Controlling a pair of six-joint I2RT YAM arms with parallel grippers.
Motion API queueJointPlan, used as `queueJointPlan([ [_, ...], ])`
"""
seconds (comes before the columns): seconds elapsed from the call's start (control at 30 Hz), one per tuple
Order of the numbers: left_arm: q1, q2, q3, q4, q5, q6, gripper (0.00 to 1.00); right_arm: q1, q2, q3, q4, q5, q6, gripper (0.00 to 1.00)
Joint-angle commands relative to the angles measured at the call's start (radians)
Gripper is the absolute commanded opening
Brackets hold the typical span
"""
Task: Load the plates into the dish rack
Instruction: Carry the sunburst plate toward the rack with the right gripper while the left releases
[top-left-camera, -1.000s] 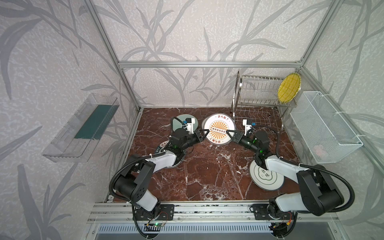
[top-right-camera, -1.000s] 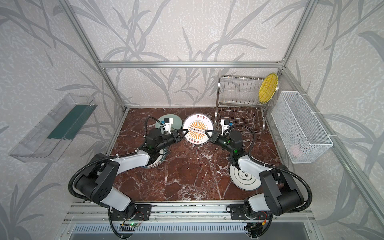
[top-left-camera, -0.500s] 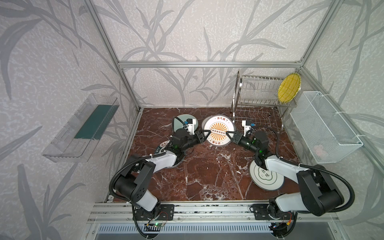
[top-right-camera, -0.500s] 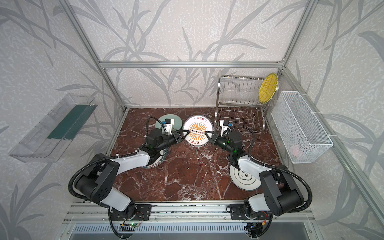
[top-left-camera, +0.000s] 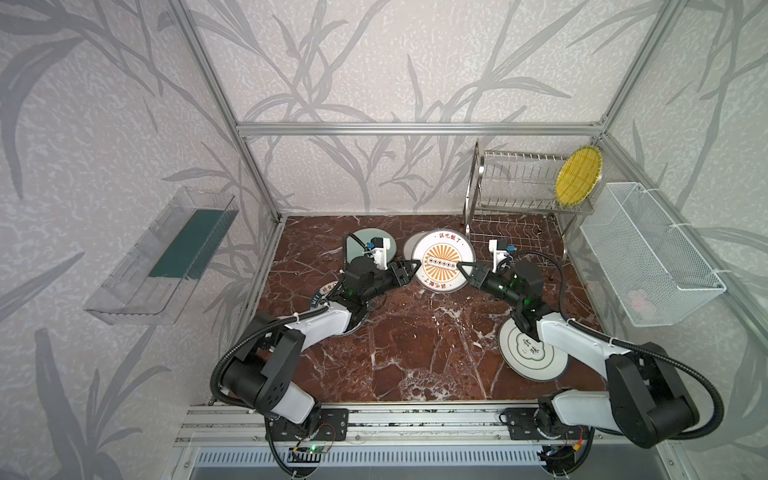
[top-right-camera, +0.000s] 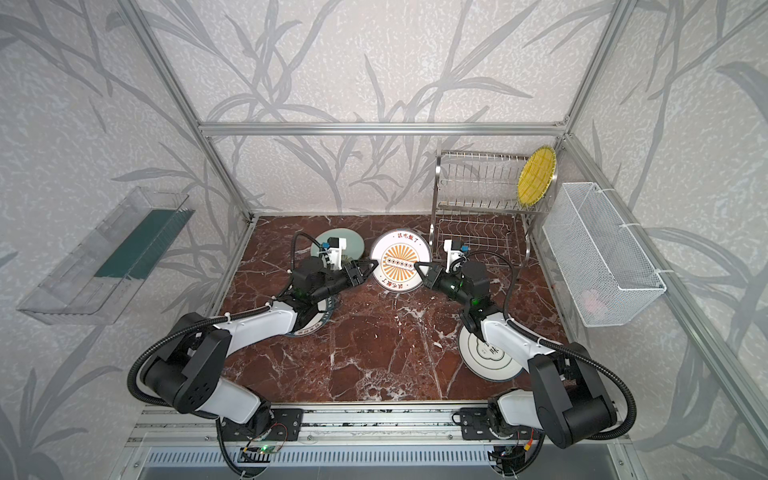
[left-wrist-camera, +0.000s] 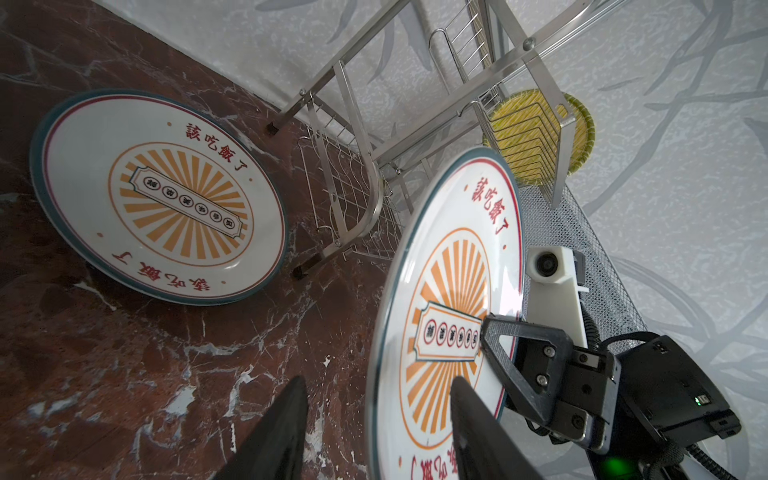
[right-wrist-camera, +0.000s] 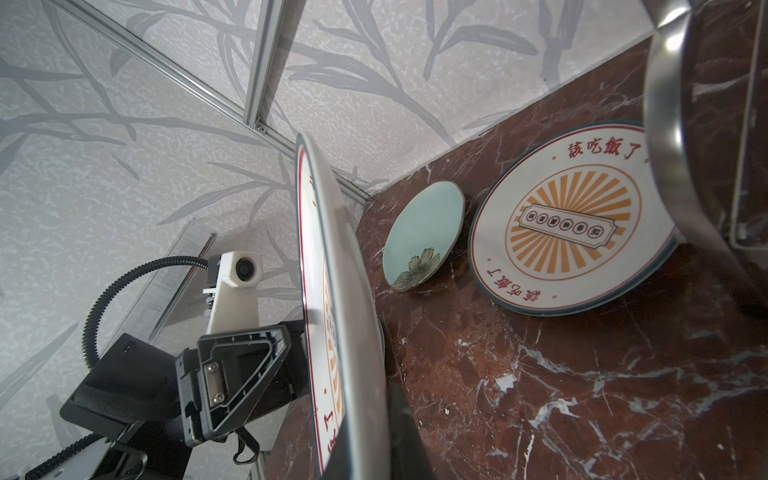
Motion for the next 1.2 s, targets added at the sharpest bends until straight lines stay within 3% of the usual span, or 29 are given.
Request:
queueJointPlan([
  [0.0, -0.005, -0.039, 0.012, -0.004, -0.014, 0.026, 0.54, -0.024, -0.054, 0.068, -0.023, -0.011, -0.052, 0.00],
  [0.63, -0.005, -0.076, -0.001, -0.030, -0.023, 0.066, 0.54, -0.236, -0.311, 0.247, -0.325, -0.043, -0.201, 0.00],
  [1.17, -0.005, -0.195, 0.026, -0.316, -0.126, 0.230, 0.54, -0.458, -0.398, 0.402, -0.446, -0.050, -0.253, 0.00],
])
